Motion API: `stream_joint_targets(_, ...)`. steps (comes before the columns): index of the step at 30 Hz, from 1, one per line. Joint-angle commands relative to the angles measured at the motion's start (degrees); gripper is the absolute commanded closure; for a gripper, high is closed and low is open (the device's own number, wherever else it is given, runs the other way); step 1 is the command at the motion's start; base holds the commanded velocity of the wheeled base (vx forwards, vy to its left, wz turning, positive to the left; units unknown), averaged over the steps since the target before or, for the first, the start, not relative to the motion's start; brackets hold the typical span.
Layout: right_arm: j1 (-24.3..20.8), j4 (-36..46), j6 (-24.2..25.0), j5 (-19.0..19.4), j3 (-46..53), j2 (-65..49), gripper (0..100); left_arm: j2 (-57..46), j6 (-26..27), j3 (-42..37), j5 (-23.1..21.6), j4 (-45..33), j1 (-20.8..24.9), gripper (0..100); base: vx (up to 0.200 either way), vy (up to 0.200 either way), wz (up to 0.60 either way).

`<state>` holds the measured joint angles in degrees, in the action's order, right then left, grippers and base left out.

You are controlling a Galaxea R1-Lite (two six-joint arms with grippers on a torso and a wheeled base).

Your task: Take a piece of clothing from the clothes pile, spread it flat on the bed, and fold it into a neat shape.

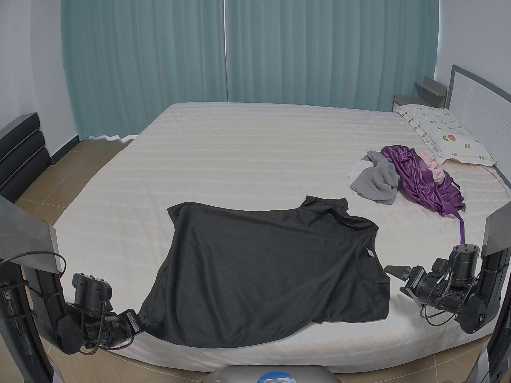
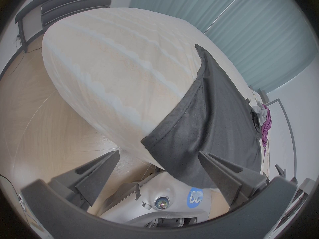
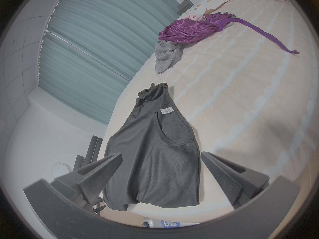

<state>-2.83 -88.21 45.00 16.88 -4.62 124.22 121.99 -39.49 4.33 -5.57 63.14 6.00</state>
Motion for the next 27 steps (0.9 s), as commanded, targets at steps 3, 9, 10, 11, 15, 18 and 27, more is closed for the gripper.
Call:
stream_joint_targets(3, -0.1, 0.0, -0.1, 0.0, 0.7, -0.2, 0, 2.6, -2.4, 2.1, 1.3, 1.1, 1.2, 0, 0.0, 0.0, 0.0)
stream_joint_targets(9, -0.1, -0.8, -0.1, 0.0, 0.8, -0.1, 0, 4.2, -3.6, 3.4, 4.3, 1.4, 3.0, 0, 0.0, 0.0, 0.0)
stream_joint_targets(10, -0.1, -1.2, -0.1, 0.0, 0.9, 0.0, 0, 4.3, -3.8, 3.8, 4.3, 1.7, 3.1, 0, 0.0, 0.0, 0.0)
stream_joint_targets(11, -0.1, -1.5, -0.1, 0.0, 1.2, 0.0, 0, 4.4, -3.8, 3.9, 4.3, 2.1, 3.1, 0, 0.0, 0.0, 0.0)
stream_joint_targets(15, -0.1, -1.5, -0.2, -0.2, 1.5, -0.5, 0, 4.0, -3.8, 3.1, 4.8, 2.4, 3.1, 100, 0.0, 0.0, 0.0)
stream_joint_targets(18, -0.1, -1.5, -0.6, -0.3, 2.3, -0.9, 0, 3.3, -3.5, 2.2, 5.6, 2.4, 3.1, 100, 0.0, 0.0, 0.0)
stream_joint_targets(27, -2.3, 1.6, -2.3, -1.9, 4.6, -3.2, 0, -3.4, -3.1, 1.5, 8.5, 2.5, 3.1, 100, 0.0, 0.0, 0.0)
